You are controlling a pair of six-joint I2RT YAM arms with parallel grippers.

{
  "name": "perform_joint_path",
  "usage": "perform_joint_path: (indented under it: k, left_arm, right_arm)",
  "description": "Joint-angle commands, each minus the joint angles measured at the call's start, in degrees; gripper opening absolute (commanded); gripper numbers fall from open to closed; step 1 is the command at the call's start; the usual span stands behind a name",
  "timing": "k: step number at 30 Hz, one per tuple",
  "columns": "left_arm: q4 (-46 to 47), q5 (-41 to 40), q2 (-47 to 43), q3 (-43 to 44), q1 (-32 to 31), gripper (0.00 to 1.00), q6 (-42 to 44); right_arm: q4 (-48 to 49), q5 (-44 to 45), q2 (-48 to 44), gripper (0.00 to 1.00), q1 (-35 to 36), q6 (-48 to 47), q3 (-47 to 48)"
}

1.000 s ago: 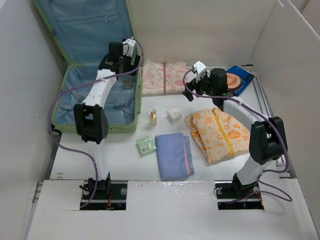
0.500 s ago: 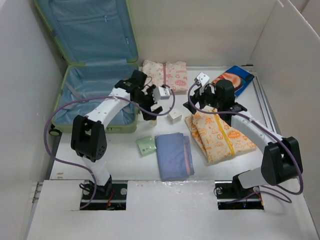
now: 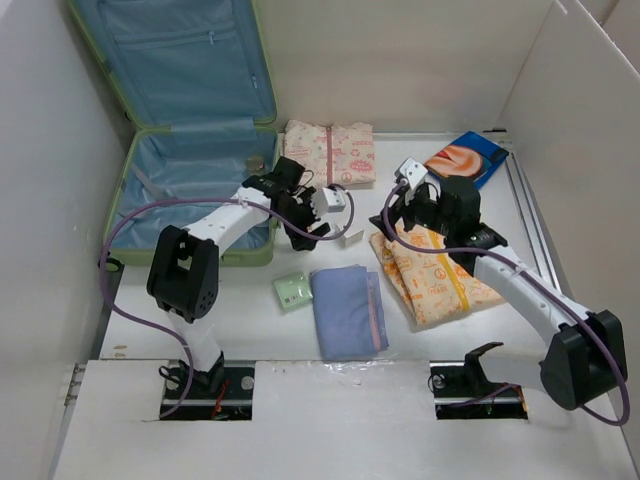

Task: Pack the luggage

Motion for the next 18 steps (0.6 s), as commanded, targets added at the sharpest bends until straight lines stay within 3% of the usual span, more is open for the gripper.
perform_joint_path:
  k: [1, 2, 5, 11, 15, 18]
  left_arm:
    - [3.1, -3.5, -0.2, -0.3, -0.5, 0.71, -3.0]
    - [3.8, -3.5, -0.2, -0.3, -0.5, 0.56, -3.5]
    - [3.8, -2.8, -0.7, -0.3, -0.5, 0.42, -4.1]
    - [2.6, -2.6, -2.0, 1.6, -0.5, 0.02, -6.1]
    - [-1.0, -3.5, -0.8, 4.2, -0.5, 0.0, -6.7]
    - [-2.1, 0.2, -0.8, 10.3, 0.0, 0.0, -8.6]
  right_arm:
    - [1.3, 2.0, -2.0, 1.0, 0.4, -0.3, 0.0]
    - [1.3, 2.0, -2.1, 1.0, 0.4, -0.3, 0.0]
    - [1.3, 2.0, -2.1, 1.0, 0.4, -0.3, 0.0]
    - [0.7, 2.0, -2.1, 1.0, 1.0, -0.3, 1.1]
    - [0.7, 2.0, -1.5, 1.0, 1.0, -0.8, 1.1]
    - [0.7, 2.0, -1.5, 1.0, 1.0, -0.8, 1.7]
